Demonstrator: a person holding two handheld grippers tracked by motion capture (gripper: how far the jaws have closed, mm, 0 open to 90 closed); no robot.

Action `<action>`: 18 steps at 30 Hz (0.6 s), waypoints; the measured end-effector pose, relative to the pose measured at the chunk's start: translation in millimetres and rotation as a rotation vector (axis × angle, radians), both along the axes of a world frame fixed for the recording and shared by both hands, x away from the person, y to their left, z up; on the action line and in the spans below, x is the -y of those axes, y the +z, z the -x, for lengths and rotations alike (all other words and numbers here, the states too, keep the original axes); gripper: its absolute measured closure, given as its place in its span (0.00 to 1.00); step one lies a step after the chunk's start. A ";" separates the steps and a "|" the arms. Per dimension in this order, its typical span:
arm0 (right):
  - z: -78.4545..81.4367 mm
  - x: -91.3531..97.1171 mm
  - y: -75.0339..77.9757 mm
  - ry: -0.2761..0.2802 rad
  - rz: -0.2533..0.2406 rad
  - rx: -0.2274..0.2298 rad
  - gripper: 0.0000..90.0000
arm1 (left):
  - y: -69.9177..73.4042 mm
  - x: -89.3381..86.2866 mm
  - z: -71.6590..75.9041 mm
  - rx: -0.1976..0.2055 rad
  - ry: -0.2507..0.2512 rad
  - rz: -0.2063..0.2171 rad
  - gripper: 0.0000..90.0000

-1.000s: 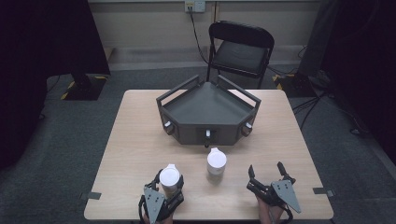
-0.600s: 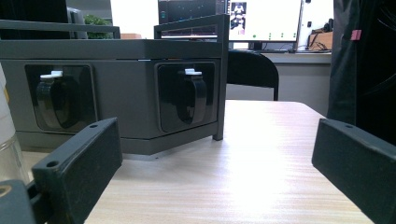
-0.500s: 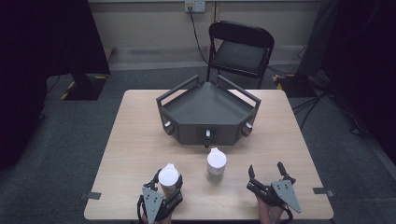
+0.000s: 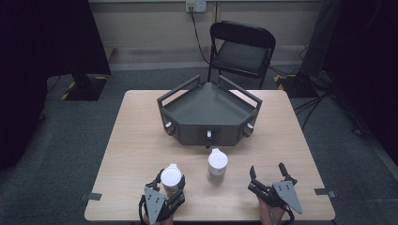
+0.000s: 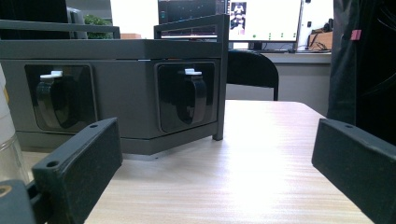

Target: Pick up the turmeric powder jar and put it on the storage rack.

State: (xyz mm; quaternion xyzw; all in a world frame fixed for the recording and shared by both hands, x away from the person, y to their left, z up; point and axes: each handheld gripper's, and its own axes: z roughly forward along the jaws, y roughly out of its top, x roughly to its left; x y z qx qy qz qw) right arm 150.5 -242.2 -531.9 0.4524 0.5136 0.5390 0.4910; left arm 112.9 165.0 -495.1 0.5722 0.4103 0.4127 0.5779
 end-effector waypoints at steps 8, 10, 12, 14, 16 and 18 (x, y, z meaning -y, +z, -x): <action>0.0 0.0 0.0 0.000 0.000 0.000 0.00 | 4.8 -5.4 -0.8 0.004 -0.020 0.003 0.34; 0.0 0.0 -0.1 0.000 0.000 0.000 0.00 | 6.1 -5.9 -0.2 0.013 -0.020 -0.003 0.34; 0.0 0.0 0.0 0.000 0.000 0.000 0.00 | 8.7 -8.0 -0.8 0.017 -0.028 -0.001 0.34; 0.0 0.0 0.0 0.000 0.000 0.000 0.00 | 9.8 -8.8 -1.0 0.019 -0.030 -0.001 0.34; 0.0 0.0 0.0 0.000 0.000 0.000 0.00 | 11.5 -10.3 -1.5 0.027 -0.033 -0.002 0.34; 0.0 0.0 0.0 0.000 0.000 0.000 0.00 | 13.0 -12.3 -2.8 0.035 -0.037 -0.005 0.34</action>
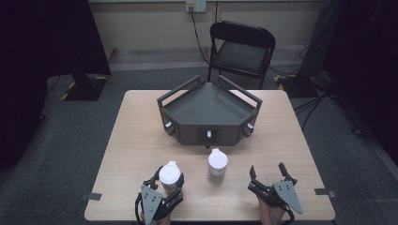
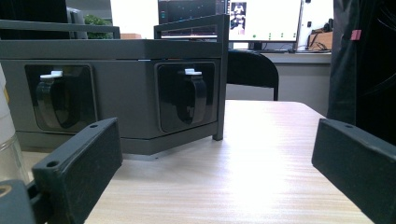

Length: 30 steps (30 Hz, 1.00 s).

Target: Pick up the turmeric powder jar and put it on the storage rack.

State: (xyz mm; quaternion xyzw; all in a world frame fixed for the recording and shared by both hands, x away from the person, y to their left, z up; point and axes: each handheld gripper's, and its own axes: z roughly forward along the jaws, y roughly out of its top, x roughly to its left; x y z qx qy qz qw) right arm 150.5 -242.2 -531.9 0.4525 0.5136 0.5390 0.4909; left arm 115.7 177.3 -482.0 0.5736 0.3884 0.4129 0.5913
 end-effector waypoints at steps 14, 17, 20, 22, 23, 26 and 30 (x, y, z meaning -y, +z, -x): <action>0.0 0.0 0.0 0.000 0.000 0.000 0.00 | 9.3 -7.1 -9.0 0.018 -0.031 0.017 0.34; 0.0 0.0 0.0 0.000 0.000 0.000 0.00 | 12.9 -9.4 -13.9 0.015 -0.041 0.023 0.34; 0.0 0.0 0.0 0.000 0.000 0.000 0.00 | 17.0 -10.7 -18.0 0.002 -0.049 0.016 0.34; -0.1 0.4 0.0 0.002 0.000 0.000 0.00 | 18.3 -11.8 -20.1 -0.002 -0.055 0.016 0.34; -0.1 0.4 0.0 0.002 0.000 0.000 0.00 | 19.1 -11.5 -20.8 -0.003 -0.054 0.014 0.34; 0.0 0.4 0.0 0.002 0.000 0.000 0.00 | 21.7 -11.7 -23.6 -0.005 -0.062 0.017 0.34; 0.0 0.4 0.0 0.002 0.000 0.000 0.00 | 25.6 -9.3 -26.8 0.003 -0.068 0.017 0.34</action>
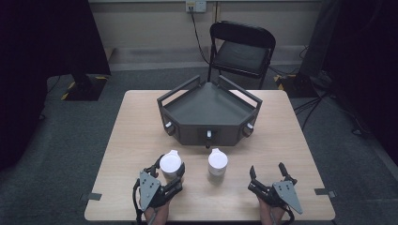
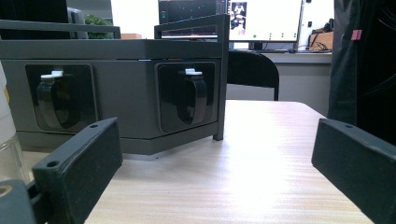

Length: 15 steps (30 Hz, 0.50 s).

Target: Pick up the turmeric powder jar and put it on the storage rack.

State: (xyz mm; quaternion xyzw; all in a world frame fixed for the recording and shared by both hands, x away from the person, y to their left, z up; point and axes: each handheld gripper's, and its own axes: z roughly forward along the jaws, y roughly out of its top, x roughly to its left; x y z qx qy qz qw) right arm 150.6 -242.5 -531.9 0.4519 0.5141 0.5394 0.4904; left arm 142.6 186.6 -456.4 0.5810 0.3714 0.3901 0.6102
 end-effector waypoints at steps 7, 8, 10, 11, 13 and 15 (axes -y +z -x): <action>0.0 0.0 0.0 0.000 0.000 0.000 0.00 | 6.3 6.0 -6.1 0.011 -0.013 -0.007 0.34; 0.0 0.0 0.0 0.000 0.000 0.000 0.00 | 7.3 6.2 -7.1 0.010 -0.015 -0.003 0.34; 0.0 0.1 0.0 0.000 0.000 0.000 0.00 | 9.6 6.6 -8.9 0.012 -0.018 -0.006 0.34; 0.0 0.0 -0.1 0.000 0.000 0.000 0.00 | 10.1 7.0 -9.6 0.014 -0.019 -0.004 0.34; 0.0 0.2 -0.1 0.001 0.000 0.000 0.00 | 13.7 7.1 -12.0 0.017 -0.023 -0.010 0.34; 0.0 0.2 -0.1 0.001 0.000 0.000 0.00 | 16.7 7.6 -14.5 0.021 -0.024 -0.011 0.34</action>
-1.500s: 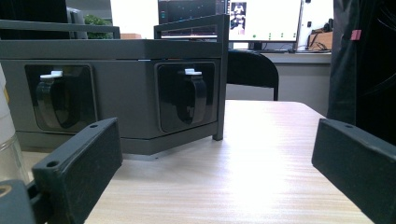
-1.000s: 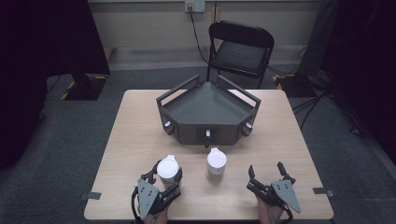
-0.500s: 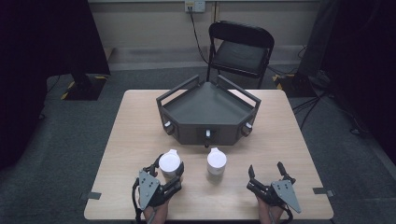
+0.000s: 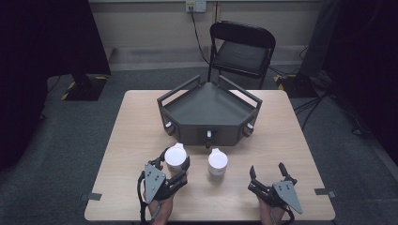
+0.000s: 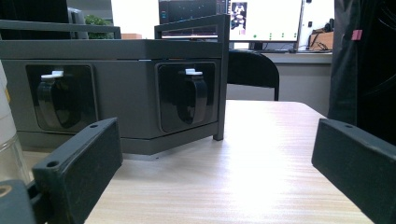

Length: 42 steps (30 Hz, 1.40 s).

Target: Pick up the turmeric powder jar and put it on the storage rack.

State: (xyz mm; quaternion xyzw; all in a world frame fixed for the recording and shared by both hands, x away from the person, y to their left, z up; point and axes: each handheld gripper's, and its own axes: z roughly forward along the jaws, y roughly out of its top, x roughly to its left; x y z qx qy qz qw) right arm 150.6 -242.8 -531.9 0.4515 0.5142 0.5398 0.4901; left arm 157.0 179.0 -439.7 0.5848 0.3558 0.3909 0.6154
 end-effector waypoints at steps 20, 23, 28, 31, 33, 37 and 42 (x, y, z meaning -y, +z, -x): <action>-0.1 0.5 0.0 0.003 0.000 0.000 0.00 | 19.0 4.1 -35.3 -0.024 0.013 0.030 0.34; -0.1 0.8 0.1 0.004 0.000 0.000 0.00 | 24.7 3.9 -39.7 -0.031 0.011 0.031 0.34; -0.1 1.0 0.1 0.006 0.000 -0.001 0.00 | 32.8 5.6 -44.7 -0.027 0.011 0.017 0.34; -0.1 1.2 0.1 0.007 0.000 -0.001 0.00 | 36.0 6.4 -47.9 -0.022 0.015 0.020 0.34; -0.1 1.2 0.1 0.007 0.001 -0.001 0.00 | 39.4 7.2 -50.4 -0.019 0.018 0.017 0.34; -0.2 1.5 0.1 0.009 0.000 -0.001 0.00 | 47.8 9.3 -56.2 -0.017 0.024 0.018 0.34; -0.2 1.5 0.1 0.008 0.000 -0.001 0.00 | 56.2 16.6 -62.7 -0.008 0.026 0.012 0.34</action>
